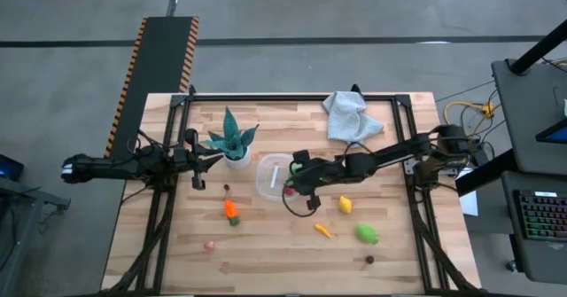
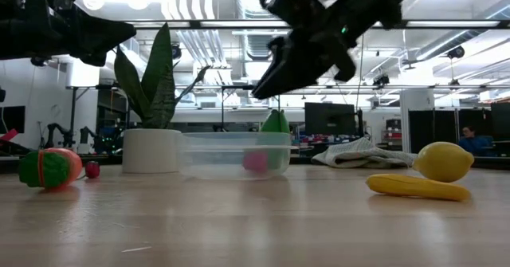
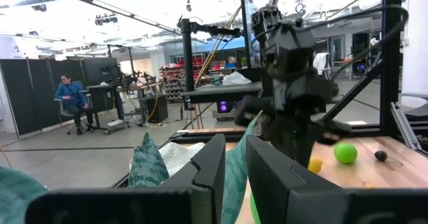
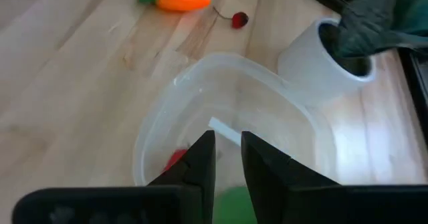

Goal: Pick and placing Produce into tupperware
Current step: Put the yellow lemon into the container

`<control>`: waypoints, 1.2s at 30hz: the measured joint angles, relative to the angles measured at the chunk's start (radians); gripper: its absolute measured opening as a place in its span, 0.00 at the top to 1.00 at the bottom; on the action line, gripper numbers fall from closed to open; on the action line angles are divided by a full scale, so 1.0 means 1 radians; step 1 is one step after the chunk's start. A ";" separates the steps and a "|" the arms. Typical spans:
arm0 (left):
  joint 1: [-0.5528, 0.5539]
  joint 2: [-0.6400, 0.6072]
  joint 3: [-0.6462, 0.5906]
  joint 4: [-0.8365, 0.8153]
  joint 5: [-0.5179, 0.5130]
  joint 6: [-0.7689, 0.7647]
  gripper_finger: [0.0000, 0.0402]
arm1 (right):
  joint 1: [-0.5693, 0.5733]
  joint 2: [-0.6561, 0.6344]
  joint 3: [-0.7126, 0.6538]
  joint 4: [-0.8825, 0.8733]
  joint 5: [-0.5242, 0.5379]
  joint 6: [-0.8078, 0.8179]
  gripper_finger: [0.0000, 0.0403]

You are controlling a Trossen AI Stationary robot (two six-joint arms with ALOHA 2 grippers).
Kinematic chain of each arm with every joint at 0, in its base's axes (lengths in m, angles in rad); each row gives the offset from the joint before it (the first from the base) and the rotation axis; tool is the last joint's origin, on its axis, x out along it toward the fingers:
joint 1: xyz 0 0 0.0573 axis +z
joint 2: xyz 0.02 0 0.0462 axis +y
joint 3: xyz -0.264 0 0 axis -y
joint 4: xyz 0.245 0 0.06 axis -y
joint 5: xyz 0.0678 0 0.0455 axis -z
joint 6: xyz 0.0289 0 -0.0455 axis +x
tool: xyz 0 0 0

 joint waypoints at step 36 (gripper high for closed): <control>0.000 -0.002 0.000 0.001 0.000 0.000 0.88 | 0.003 -0.456 0.069 -0.711 -0.025 0.781 0.38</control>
